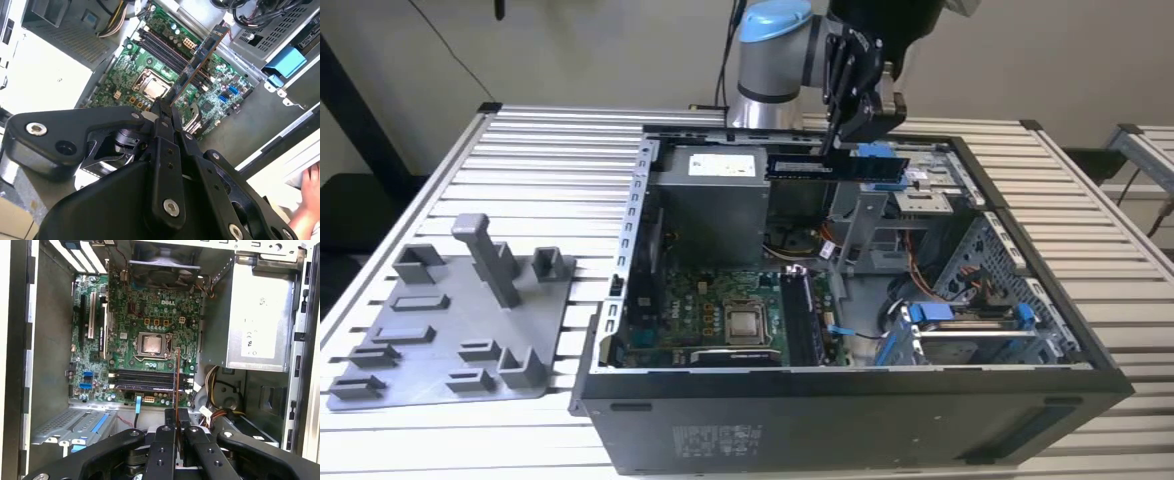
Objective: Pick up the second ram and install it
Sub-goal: 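Insert the second ram into the second slot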
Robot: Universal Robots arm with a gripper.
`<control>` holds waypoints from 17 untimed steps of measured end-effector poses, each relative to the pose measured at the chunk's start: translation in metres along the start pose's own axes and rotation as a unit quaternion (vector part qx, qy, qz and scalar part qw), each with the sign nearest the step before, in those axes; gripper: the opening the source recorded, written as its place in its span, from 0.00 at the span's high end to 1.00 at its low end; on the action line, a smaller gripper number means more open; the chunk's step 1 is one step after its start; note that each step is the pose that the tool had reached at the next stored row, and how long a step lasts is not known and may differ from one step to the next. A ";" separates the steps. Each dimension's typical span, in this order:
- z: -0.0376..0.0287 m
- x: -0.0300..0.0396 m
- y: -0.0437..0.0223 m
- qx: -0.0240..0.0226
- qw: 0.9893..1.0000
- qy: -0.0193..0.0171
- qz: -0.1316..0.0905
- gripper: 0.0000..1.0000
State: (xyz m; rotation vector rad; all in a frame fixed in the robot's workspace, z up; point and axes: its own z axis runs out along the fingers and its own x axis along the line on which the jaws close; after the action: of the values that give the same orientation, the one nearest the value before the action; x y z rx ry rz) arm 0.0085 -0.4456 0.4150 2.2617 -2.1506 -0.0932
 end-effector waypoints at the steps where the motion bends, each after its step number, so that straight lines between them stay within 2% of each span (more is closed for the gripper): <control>1: 0.0000 0.0000 0.0000 0.000 1.000 0.000 0.000 0.87; 8: 0.0001 -0.0001 0.0001 0.000 1.000 0.000 0.005 0.87; 12: 0.0000 0.0000 0.0001 0.001 1.000 -0.002 0.029 0.87; 17: 0.0000 0.0000 0.0001 0.002 0.998 -0.003 0.062 0.87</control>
State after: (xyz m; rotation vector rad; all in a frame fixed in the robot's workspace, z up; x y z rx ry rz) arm 0.0083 -0.4456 0.4149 2.1254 -2.2905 -0.0951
